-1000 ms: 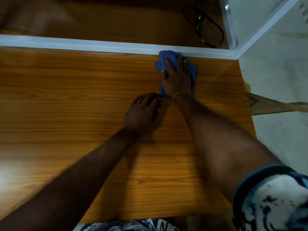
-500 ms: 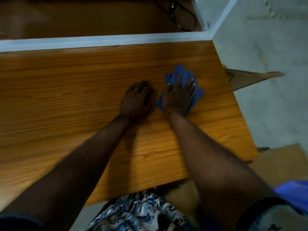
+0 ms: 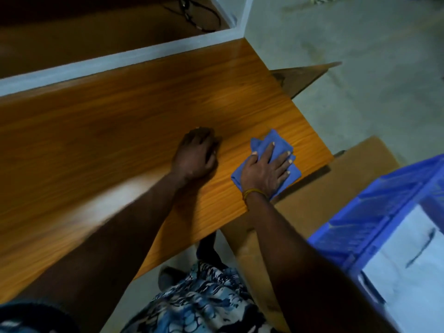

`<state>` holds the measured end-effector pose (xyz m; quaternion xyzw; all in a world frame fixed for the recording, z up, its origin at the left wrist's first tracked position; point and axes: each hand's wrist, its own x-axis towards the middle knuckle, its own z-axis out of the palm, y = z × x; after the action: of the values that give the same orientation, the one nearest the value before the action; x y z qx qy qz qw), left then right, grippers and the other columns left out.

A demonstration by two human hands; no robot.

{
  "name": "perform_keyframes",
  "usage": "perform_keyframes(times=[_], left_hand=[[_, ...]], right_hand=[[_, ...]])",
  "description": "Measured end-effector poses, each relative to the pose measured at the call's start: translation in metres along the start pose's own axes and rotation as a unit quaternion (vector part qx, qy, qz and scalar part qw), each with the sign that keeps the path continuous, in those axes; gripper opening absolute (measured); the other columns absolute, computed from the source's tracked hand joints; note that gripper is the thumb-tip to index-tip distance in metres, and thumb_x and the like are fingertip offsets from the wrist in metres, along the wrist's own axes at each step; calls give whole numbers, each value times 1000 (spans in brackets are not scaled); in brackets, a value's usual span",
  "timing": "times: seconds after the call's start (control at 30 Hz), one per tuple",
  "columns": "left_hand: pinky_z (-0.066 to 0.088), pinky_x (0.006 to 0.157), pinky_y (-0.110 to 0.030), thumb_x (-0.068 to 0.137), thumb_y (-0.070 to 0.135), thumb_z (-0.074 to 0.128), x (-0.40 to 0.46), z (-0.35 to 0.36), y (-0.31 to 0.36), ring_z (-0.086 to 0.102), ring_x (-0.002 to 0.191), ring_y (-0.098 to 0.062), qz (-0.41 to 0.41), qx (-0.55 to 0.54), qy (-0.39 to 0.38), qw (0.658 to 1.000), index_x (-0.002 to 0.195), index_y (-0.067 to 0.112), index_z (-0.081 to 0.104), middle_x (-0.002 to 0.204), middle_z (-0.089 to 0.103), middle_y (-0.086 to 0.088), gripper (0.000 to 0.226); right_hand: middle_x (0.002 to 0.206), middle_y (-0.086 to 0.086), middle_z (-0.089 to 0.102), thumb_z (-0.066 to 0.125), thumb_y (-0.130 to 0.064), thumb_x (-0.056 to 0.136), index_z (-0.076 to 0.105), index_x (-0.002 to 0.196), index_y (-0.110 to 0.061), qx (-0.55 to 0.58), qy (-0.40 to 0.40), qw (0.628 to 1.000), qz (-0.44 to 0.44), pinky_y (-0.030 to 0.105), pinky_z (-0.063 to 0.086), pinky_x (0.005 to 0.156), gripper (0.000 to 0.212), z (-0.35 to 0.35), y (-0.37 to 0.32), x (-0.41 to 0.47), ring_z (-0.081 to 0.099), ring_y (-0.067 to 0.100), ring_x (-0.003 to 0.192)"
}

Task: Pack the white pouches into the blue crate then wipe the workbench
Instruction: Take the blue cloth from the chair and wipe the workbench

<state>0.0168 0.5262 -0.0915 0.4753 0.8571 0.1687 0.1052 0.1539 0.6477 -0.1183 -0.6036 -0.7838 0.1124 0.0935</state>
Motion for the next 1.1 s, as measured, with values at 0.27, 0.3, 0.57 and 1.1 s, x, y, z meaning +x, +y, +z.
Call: perform_keyframes(times=[0.27,0.3,0.57,1.1], left_hand=[[29,114,-46,88,45,33,28,13,13,38,137,-35,14,6,-18,1000,137,19,53,147,46,-13,59],[30,114,-46,88,44,34,34,14,15,39,137,-35,16,6,-18,1000,137,20,53,147,46,-13,58],[30,113,-45,92,37,44,81,18,27,40,137,-35,21,-21,1,1000,135,18,56,147,47,-14,48],[40,104,-43,97,30,51,147,6,-7,45,130,-35,-62,-32,103,992,126,13,59,144,46,-14,35]], right_hand=[[164,15,2,27,-52,103,12,157,-31,-10,-20,996,92,64,11,114,60,-14,26,41,2,38,151],[164,15,1,26,-52,103,11,157,-31,-12,-24,995,95,65,11,114,60,-13,28,48,1,38,151],[164,14,7,29,-50,102,16,156,-32,-20,-19,998,60,65,11,114,58,-6,18,125,5,38,150],[163,17,7,34,-44,103,21,156,-29,-4,-58,988,-142,62,3,117,57,35,-136,245,4,38,150]])
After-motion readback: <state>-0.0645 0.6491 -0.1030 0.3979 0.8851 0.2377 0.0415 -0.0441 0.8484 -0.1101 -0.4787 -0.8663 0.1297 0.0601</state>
